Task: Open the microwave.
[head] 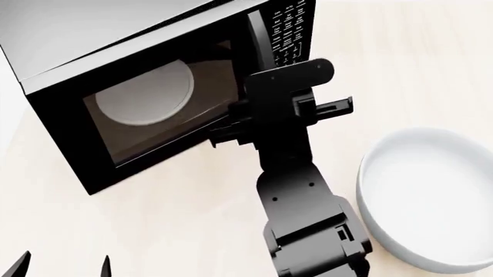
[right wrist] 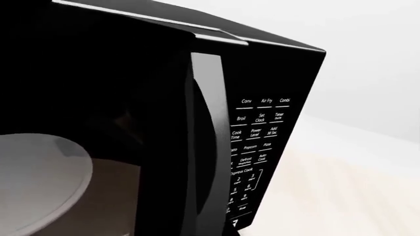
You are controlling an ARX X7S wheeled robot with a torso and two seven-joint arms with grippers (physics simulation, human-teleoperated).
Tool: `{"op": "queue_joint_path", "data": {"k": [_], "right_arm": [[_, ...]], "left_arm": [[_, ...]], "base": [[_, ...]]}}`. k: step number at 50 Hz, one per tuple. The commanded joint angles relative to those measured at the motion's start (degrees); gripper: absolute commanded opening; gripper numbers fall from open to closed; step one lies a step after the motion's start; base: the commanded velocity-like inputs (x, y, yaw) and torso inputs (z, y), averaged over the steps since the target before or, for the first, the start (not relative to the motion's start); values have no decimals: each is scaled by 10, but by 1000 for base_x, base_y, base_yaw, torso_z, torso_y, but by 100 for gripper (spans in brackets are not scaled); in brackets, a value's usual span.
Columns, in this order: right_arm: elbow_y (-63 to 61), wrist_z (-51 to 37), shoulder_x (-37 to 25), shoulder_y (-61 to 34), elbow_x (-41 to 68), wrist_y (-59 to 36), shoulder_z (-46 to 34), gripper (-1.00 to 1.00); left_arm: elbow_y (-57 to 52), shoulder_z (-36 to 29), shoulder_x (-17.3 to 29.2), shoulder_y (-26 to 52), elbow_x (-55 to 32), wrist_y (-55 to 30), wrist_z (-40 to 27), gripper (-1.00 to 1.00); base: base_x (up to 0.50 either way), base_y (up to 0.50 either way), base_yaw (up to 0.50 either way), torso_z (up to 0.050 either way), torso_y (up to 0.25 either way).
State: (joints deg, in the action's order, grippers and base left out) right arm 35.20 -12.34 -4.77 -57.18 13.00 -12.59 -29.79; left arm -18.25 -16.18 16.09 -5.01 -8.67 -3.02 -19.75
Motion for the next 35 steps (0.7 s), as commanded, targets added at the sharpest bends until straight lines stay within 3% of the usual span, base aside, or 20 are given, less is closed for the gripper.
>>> {"op": "queue_joint_path", "data": {"k": [1, 10, 35], "right_arm": [[-36, 2, -15, 39, 28, -4, -9, -100], [-159, -6, -48, 83, 35, -54, -24, -100], [-314, -47, -85, 170, 56, -105, -27, -100]], "left_arm": [[0, -3, 2, 0, 0, 1, -3, 100], [-1, -4, 4, 1, -1, 1, -5, 100], [2, -9, 8, 4, -4, 3, -9, 100]], "base": [[0, 0, 0, 0, 0], [0, 0, 0, 0, 0], [0, 0, 1, 0, -1]]}}
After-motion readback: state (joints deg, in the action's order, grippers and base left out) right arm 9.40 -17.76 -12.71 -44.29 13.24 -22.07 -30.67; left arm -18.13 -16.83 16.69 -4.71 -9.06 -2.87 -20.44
